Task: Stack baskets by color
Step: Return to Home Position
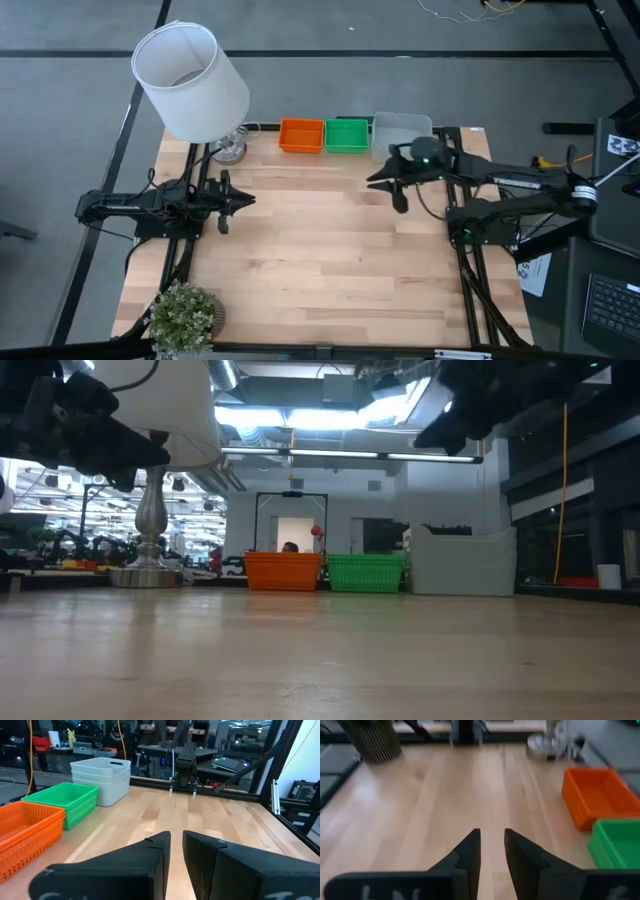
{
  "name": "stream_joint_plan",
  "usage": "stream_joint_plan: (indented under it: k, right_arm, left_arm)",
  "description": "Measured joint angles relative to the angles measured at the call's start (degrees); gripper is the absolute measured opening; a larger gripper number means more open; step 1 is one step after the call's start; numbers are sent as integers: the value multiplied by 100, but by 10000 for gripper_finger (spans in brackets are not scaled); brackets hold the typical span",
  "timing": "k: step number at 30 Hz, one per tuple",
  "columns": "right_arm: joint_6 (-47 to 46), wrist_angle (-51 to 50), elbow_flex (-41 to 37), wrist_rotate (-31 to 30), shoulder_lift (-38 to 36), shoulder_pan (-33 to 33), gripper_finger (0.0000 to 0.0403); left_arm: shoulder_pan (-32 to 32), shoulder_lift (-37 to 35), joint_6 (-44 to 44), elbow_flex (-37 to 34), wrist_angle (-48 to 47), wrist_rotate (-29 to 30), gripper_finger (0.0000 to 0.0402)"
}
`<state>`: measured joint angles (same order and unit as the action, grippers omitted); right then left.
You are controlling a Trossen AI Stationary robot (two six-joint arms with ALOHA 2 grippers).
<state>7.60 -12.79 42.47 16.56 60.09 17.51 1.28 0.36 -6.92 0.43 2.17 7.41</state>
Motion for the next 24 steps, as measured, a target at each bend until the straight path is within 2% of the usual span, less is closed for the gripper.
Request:
stream_joint_plan:
  k: [4,12,15,20,24]
  right_arm:
    - [-204,441,-206,-49,-433,-127,87]
    - [-622,361,-447,-268,-842,-714,87]
    - [-752,368,-630,-652,-868,-1013,87]
    - [-850,861,-1323,-1516,-1123,-1409,87]
    - [-715,1900,-2278,-1550,-1822,-1662,87]
  left_arm:
    - [2,0,0,0,-2,-1,42]
    - [2,0,0,0,0,-1,42]
    - [2,0,0,0,-2,1,42]
    - [2,0,0,0,0,-1,42]
    - [2,0,0,0,0,-1,42]
